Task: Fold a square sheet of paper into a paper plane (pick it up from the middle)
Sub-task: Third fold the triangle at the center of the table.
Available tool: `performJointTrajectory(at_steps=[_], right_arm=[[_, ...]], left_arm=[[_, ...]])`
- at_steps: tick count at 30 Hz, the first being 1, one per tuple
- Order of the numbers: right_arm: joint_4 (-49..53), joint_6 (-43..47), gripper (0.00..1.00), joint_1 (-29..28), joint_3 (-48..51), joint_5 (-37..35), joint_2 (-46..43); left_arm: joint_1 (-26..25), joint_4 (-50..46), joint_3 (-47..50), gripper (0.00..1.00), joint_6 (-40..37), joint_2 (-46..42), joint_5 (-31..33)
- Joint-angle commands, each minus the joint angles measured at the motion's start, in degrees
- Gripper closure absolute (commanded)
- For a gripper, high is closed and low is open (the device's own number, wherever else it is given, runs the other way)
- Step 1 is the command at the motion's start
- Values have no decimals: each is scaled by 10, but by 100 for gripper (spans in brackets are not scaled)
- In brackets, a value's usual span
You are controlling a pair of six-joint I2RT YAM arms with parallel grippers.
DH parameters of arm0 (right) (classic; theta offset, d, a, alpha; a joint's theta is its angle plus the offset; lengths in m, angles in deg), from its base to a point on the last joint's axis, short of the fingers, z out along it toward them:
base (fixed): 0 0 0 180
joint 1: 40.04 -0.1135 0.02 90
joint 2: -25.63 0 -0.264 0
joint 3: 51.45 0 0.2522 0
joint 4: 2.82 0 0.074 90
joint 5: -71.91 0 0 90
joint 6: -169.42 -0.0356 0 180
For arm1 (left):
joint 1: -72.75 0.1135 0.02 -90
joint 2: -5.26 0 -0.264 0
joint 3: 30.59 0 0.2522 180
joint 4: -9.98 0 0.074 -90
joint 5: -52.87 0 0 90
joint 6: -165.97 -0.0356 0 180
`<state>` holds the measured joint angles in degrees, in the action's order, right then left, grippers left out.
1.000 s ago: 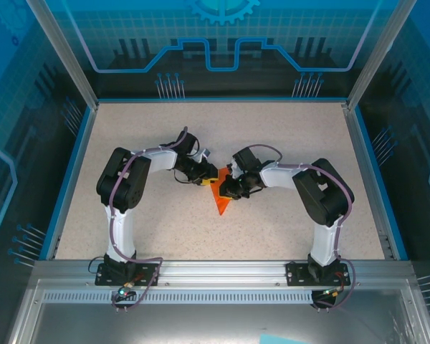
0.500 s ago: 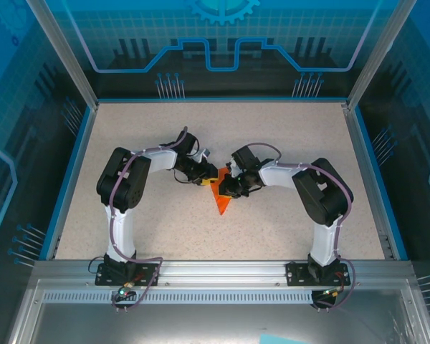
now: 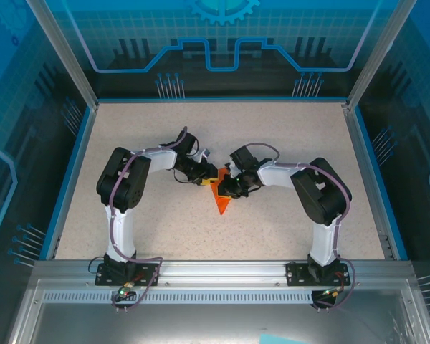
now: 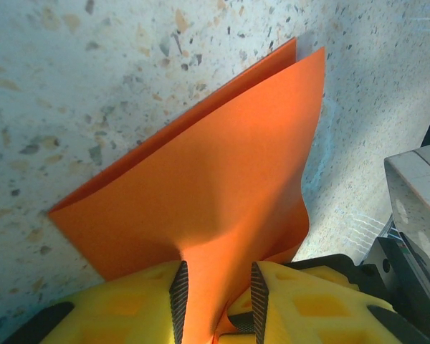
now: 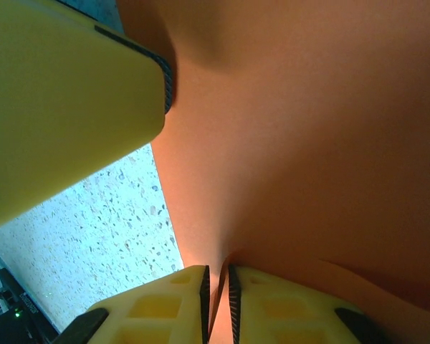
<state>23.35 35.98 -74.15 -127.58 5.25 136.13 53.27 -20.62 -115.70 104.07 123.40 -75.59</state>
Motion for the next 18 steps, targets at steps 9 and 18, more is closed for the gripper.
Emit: performJointTrajectory(at_steps=[9, 18], right_arm=[[16, 12, 77, -11, -11, -11, 24], [11, 16, 65, -12, -8, -11, 25]], left_arm=[[2, -28, -2, 68, -17, 34, 5], [2, -28, -7, 68, -16, 33, 0]])
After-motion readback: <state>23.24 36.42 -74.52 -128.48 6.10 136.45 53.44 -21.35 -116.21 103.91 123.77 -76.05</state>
